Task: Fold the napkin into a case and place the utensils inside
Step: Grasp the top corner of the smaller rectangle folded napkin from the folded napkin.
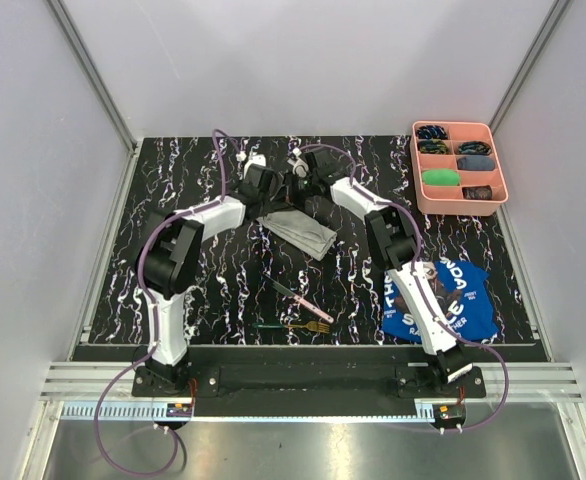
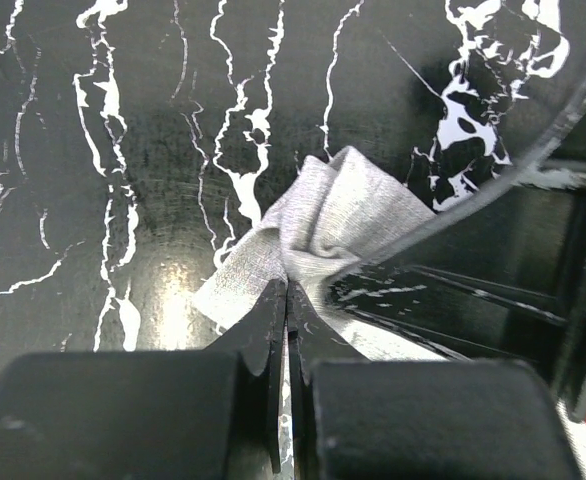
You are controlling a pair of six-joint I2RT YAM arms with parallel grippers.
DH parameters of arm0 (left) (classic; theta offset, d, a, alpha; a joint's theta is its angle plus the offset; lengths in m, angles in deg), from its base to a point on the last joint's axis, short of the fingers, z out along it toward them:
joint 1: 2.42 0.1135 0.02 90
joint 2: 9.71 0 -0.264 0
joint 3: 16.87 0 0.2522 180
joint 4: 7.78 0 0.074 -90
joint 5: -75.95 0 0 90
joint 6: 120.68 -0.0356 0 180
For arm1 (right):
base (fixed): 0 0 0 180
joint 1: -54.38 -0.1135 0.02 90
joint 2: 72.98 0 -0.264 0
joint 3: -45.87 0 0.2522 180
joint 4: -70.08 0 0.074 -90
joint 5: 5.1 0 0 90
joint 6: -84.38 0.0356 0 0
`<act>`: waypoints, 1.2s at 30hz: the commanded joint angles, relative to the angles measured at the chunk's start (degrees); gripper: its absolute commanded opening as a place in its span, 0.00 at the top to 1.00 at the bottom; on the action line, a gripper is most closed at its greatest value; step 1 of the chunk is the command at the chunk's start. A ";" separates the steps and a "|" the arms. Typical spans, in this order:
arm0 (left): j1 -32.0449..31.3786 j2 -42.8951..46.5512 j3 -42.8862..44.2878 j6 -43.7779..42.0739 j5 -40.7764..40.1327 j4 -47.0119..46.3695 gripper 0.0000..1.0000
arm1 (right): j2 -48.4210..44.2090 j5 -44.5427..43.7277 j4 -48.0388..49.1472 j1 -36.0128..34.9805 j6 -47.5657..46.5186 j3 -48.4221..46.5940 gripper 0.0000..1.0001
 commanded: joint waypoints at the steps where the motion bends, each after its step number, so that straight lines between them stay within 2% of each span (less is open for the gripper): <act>1: 0.12 4.52 -1.84 0.97 1.94 -6.73 1.00 | 1.03 2.41 0.65 -1.87 1.24 -4.01 1.00; 7: 0.56 5.57 -5.35 0.09 4.84 -11.39 1.00 | 3.84 6.09 0.91 -2.31 2.74 -8.06 1.00; 12: 0.82 5.75 -6.68 -0.26 4.84 -12.54 1.00 | 5.60 7.77 0.74 -2.05 2.92 -8.41 0.92; 16: 1.70 5.93 -7.90 1.32 5.81 -13.33 1.00 | 5.26 8.56 0.56 -1.70 2.65 -8.07 0.90; 20: 2.31 6.63 -8.69 1.93 5.54 -12.98 1.00 | 1.48 7.33 0.65 -1.17 1.77 -5.95 0.73; 24: 2.84 7.16 -8.87 2.55 6.33 -12.97 1.00 | -0.72 7.42 0.65 -0.12 1.86 -4.81 0.65; 31: 2.84 6.98 -8.43 3.08 7.30 -13.06 1.00 | -3.10 8.03 0.47 0.68 1.42 -3.67 0.58; 36: 2.84 7.07 -8.35 3.08 7.48 -12.98 1.00 | -3.01 8.56 0.56 0.77 1.33 -3.40 0.58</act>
